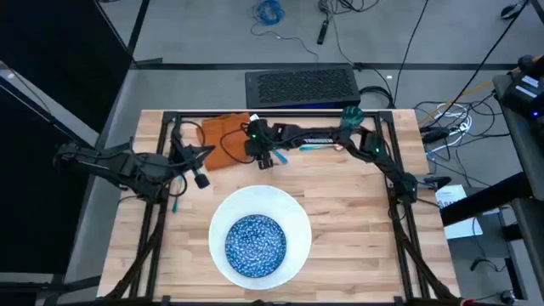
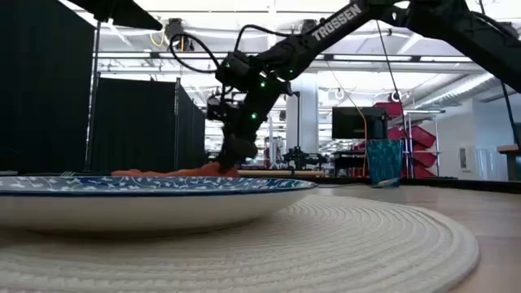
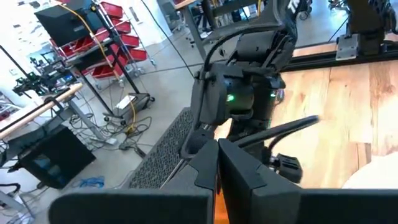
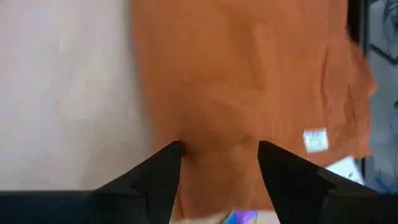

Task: Set table place
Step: Fold the orange table napkin

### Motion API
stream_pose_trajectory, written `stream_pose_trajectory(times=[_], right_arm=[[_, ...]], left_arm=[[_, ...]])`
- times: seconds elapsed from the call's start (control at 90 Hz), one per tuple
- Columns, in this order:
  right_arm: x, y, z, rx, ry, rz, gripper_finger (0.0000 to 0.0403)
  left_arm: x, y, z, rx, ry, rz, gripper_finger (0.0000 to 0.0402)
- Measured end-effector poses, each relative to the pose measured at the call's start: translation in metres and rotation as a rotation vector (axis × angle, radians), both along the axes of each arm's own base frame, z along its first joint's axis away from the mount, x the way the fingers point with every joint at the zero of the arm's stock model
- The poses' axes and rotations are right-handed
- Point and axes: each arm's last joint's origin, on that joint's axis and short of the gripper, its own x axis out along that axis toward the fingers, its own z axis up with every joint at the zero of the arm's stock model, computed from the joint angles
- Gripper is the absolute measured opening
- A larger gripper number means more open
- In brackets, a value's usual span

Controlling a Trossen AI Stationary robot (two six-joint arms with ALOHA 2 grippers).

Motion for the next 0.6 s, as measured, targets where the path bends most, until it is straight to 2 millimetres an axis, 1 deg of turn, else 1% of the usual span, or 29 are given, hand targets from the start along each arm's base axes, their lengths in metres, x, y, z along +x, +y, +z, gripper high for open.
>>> stream_pose_trajectory(times=[0.067,0.233,0.322,0.389,0.467,0.6], right_arm=[[-0.001,0.001,-0.003,0.009,0.018,0.008,0.0201],[0.001,0.007,-0.001,0.060,-0.007,0.026,0.0201],[0.001,0.007,-0.001,0.061,-0.007,0.028,0.0187],[0.002,0.008,-0.001,0.060,-0.005,0.033,0.0163],[0.001,0.010,-0.002,0.074,0.005,0.046,0.0124],[0.001,0.014,-0.003,0.079,0.025,0.072,0.0027]], left_arm=[[0.000,0.000,0.000,0.000,0.000,0.000,0.0000],[0.000,0.000,0.000,0.000,0.000,0.000,0.0000],[0.000,0.000,0.000,0.006,0.004,-0.002,0.0000],[0.000,0.000,0.000,0.006,0.004,-0.001,0.0000],[0.000,0.000,0.000,0.007,0.005,-0.002,0.0000],[0.000,0.000,0.000,0.007,0.005,-0.002,0.0000]])
